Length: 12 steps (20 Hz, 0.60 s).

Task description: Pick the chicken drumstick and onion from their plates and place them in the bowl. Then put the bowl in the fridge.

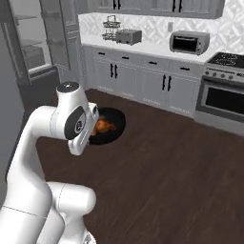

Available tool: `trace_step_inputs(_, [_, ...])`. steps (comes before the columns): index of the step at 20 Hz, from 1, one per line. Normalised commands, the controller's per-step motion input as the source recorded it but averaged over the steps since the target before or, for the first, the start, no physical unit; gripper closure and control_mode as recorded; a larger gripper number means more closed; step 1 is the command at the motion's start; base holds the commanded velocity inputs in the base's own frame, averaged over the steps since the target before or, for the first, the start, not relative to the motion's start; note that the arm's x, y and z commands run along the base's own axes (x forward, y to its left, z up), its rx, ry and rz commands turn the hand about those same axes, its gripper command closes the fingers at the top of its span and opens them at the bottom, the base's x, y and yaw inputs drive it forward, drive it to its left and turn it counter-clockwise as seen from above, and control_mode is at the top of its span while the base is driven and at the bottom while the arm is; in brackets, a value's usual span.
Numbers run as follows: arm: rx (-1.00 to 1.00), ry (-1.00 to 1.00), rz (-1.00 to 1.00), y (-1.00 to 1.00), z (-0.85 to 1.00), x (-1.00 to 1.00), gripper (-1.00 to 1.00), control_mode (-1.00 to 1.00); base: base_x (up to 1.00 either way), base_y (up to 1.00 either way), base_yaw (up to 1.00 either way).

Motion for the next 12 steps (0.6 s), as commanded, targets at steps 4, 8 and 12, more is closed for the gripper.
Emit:
trace_step_inputs(4, [0.0, 0.0, 0.0, 0.0, 0.0, 0.0, 1.0, 1.0, 0.82, -0.43, 0.7])
trace_step_inputs(8, [0.0, 0.0, 0.0, 0.0, 0.0, 0.0, 1.0, 1.0, 0.95, -0.57, 0.59])
trace_step_inputs(12, [0.0, 0.0, 0.0, 0.0, 0.0, 0.0, 1.0, 1.0, 1.0, -0.63, 0.39])
